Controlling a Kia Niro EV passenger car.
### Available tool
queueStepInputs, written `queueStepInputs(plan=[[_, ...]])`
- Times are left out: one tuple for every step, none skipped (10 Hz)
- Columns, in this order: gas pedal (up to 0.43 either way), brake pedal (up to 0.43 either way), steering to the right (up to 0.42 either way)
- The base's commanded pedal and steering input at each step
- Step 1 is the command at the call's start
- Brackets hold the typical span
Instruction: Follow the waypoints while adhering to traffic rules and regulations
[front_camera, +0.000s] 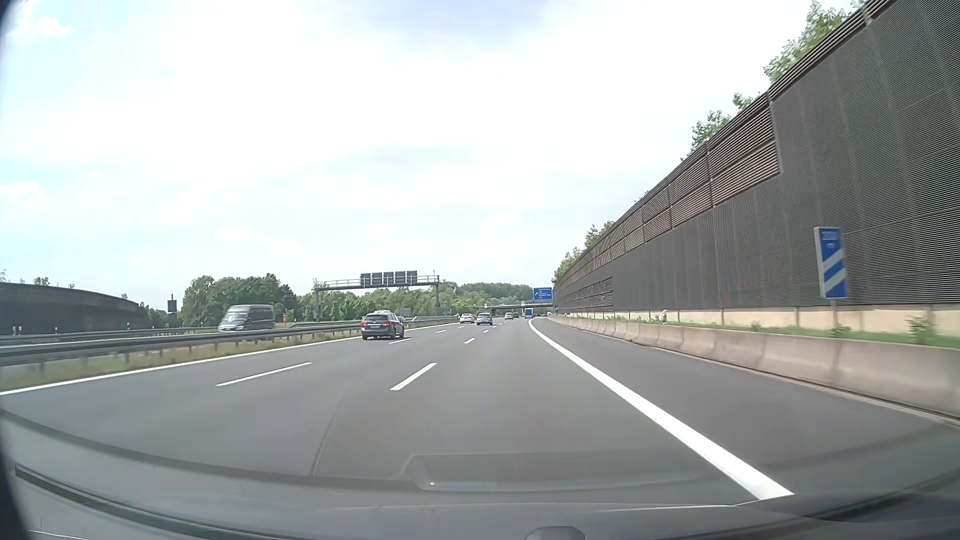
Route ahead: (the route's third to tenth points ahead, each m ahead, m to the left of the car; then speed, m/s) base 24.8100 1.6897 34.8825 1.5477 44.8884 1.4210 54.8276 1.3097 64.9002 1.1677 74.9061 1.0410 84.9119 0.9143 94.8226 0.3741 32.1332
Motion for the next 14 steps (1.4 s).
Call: queueStepInputs(plan=[[0.248, 0.0, 0.0], [0.248, 0.0, 0.0], [0.248, 0.0, 0.0], [0.248, 0.0, 0.0], [0.248, 0.0, 0.0], [0.248, 0.0, 0.0], [0.248, 0.0, 0.0], [0.248, 0.0, 0.0], [0.248, 0.0, 0.0], [0.248, 0.0, 0.001], [0.248, 0.0, 0.001], [0.248, 0.0, 0.0], [0.248, 0.0, 0.001], [0.248, 0.0, 0.001]])
